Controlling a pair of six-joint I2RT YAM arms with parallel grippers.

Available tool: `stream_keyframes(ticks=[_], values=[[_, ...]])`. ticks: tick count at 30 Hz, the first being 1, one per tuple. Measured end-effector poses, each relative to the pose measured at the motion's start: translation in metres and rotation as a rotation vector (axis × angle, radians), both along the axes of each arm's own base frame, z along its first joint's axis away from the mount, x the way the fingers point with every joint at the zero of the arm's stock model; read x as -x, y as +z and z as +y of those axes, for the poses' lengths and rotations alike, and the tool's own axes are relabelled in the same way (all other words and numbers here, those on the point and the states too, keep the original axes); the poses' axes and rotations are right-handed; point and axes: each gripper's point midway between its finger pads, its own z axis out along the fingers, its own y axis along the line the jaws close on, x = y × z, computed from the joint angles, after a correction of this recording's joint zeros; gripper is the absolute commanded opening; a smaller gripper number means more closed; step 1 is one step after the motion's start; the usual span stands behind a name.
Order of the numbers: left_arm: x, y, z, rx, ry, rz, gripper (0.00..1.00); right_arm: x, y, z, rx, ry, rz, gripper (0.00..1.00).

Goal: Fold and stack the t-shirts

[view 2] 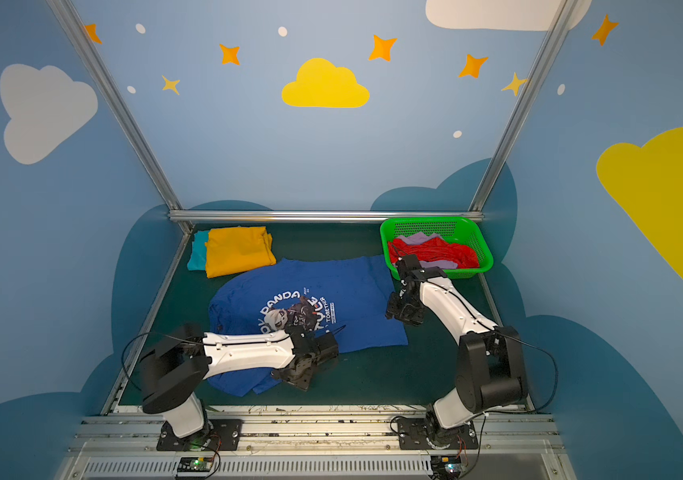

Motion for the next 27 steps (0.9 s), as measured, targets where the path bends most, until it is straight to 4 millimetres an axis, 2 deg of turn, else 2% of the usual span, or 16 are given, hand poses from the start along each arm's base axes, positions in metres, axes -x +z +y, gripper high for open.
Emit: stream_keyframes(ticks=[2, 4, 5, 6, 8, 11, 16, 17, 18, 19, 22, 27], values=[[0.0, 0.0, -0.001, -0.02, 0.0, 0.005, 0.42, 0.0, 0.001, -0.004, -0.007, -0.009, -0.002, 0.56], [0.0, -0.002, -0.004, -0.028, -0.009, 0.003, 0.17, 0.001, 0.001, -0.008, -0.011, -0.018, -0.002, 0.56], [-0.001, -0.003, -0.003, -0.035, -0.013, 0.001, 0.1, 0.001, 0.002, -0.01, -0.012, -0.022, -0.003, 0.56], [-0.001, -0.003, -0.001, -0.048, -0.014, -0.002, 0.04, 0.0, 0.002, -0.011, -0.014, -0.026, -0.004, 0.56], [-0.001, -0.002, 0.008, -0.084, -0.019, -0.003, 0.04, 0.0, 0.003, -0.013, -0.018, -0.031, -0.006, 0.56], [-0.001, 0.012, 0.019, -0.125, -0.021, -0.022, 0.04, 0.0, 0.004, -0.012, -0.027, -0.029, -0.007, 0.56], [0.002, 0.071, 0.018, -0.036, -0.022, -0.116, 0.05, 0.0, 0.005, -0.01, -0.038, -0.021, -0.008, 0.56], [0.003, 0.081, 0.018, -0.006, -0.021, -0.132, 0.16, 0.001, 0.005, -0.009, -0.039, -0.02, -0.007, 0.56], [0.005, 0.089, 0.018, 0.024, -0.02, -0.147, 0.36, 0.001, 0.005, -0.009, -0.04, -0.017, -0.008, 0.56], [0.006, 0.093, 0.02, 0.04, -0.017, -0.156, 0.5, 0.001, 0.005, -0.008, -0.043, -0.014, -0.007, 0.56], [0.005, 0.089, 0.018, 0.047, -0.014, -0.156, 0.59, 0.002, 0.006, -0.006, -0.049, -0.009, -0.006, 0.56], [0.0, 0.057, 0.004, -0.002, -0.038, -0.121, 0.6, 0.002, 0.006, -0.005, -0.052, -0.003, -0.005, 0.56]])
